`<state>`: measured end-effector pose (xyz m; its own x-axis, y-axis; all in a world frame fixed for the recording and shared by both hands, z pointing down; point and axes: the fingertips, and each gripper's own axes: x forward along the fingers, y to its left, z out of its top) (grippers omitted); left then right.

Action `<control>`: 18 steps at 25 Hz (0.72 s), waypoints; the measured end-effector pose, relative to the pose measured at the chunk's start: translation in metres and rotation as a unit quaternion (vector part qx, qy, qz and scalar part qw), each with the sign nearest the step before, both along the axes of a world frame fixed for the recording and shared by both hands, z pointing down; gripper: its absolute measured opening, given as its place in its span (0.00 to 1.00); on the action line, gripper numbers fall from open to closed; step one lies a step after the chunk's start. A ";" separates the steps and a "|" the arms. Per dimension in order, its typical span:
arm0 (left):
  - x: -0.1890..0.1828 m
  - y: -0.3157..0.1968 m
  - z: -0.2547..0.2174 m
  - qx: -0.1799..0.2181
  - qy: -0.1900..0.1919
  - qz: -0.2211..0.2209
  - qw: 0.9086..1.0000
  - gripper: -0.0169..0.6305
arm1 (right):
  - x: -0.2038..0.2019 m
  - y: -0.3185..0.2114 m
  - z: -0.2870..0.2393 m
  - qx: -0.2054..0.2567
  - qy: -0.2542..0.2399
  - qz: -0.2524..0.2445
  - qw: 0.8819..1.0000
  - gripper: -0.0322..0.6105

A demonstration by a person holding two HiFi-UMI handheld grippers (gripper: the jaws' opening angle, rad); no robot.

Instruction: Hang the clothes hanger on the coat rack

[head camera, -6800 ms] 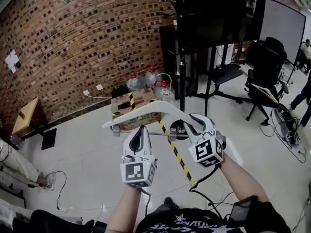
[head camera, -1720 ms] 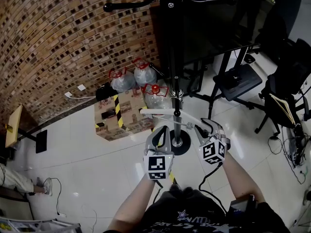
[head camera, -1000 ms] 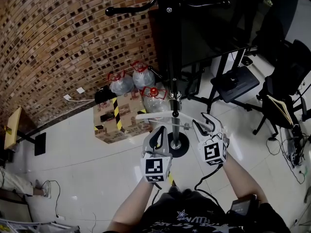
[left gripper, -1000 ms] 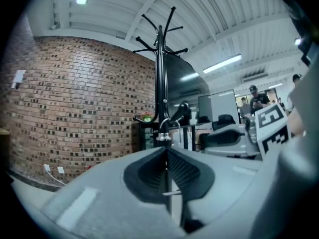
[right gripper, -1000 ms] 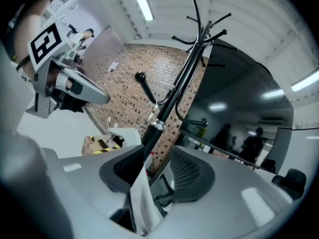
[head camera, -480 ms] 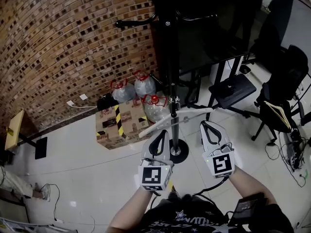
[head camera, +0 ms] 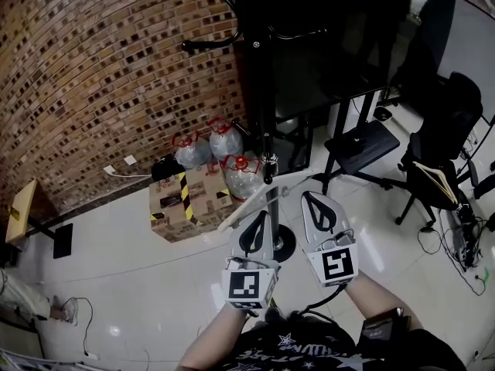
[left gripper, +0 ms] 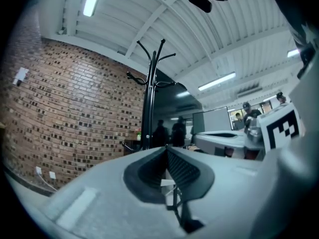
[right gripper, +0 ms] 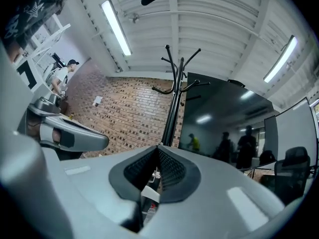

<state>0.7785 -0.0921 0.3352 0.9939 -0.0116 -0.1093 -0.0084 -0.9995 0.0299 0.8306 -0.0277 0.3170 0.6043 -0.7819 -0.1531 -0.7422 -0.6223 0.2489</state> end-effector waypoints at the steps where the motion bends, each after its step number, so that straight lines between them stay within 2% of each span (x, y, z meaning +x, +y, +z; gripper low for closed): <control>1: 0.001 -0.002 0.000 0.003 -0.001 -0.002 1.000 0.03 | -0.001 -0.003 -0.001 -0.001 0.002 -0.002 1.000 0.06; 7: 0.015 -0.007 -0.004 0.005 0.003 0.000 1.000 0.03 | -0.003 -0.014 0.000 -0.004 0.003 -0.011 1.000 0.06; 18: 0.020 -0.012 -0.005 0.002 0.001 -0.004 1.000 0.03 | 0.007 -0.018 -0.003 0.001 -0.010 -0.012 1.000 0.06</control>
